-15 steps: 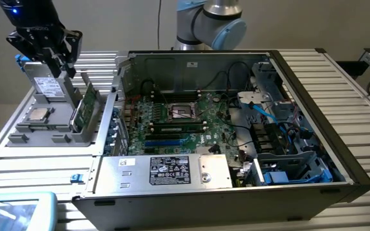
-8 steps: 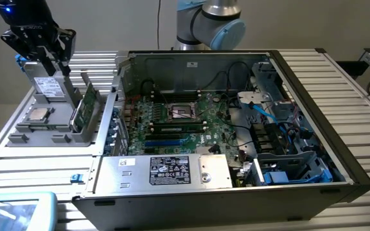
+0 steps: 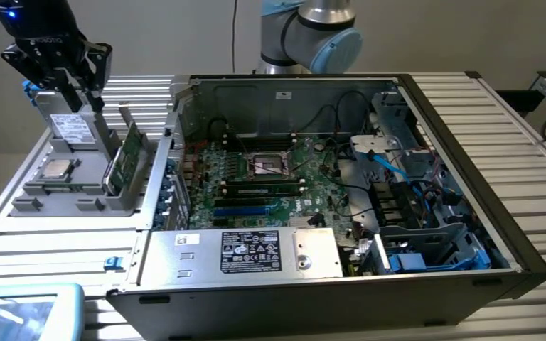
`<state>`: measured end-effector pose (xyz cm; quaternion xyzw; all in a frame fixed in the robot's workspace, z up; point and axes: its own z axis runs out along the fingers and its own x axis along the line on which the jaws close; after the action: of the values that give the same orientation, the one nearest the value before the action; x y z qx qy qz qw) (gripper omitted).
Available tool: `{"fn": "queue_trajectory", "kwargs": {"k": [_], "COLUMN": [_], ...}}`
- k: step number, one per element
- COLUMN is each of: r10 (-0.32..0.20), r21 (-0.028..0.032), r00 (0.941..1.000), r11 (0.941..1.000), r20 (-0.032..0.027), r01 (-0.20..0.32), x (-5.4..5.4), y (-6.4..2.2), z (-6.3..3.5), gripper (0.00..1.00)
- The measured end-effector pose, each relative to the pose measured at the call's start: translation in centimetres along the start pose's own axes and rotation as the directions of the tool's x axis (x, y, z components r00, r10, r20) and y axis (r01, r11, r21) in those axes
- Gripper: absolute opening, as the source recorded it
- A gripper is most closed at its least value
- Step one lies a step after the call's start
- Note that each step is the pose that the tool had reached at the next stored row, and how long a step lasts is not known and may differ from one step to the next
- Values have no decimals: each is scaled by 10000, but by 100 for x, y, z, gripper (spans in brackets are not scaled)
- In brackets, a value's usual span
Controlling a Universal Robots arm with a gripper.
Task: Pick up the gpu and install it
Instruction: 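Pick up the gpu and move the gpu toward the slot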
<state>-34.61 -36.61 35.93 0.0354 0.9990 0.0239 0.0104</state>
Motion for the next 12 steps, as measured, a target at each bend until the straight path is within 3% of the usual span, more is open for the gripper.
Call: {"fn": "queue_trajectory", "kwargs": {"k": [5,12], "r10": [0,4], "r21": [5,10], "r00": [10000,10000], "r11": [10000,10000], "r20": [-5,-77], "r01": [0,-4], "x": [1,2], "y": [-1,-7], "z": [23,142], "gripper": [41,41]}}
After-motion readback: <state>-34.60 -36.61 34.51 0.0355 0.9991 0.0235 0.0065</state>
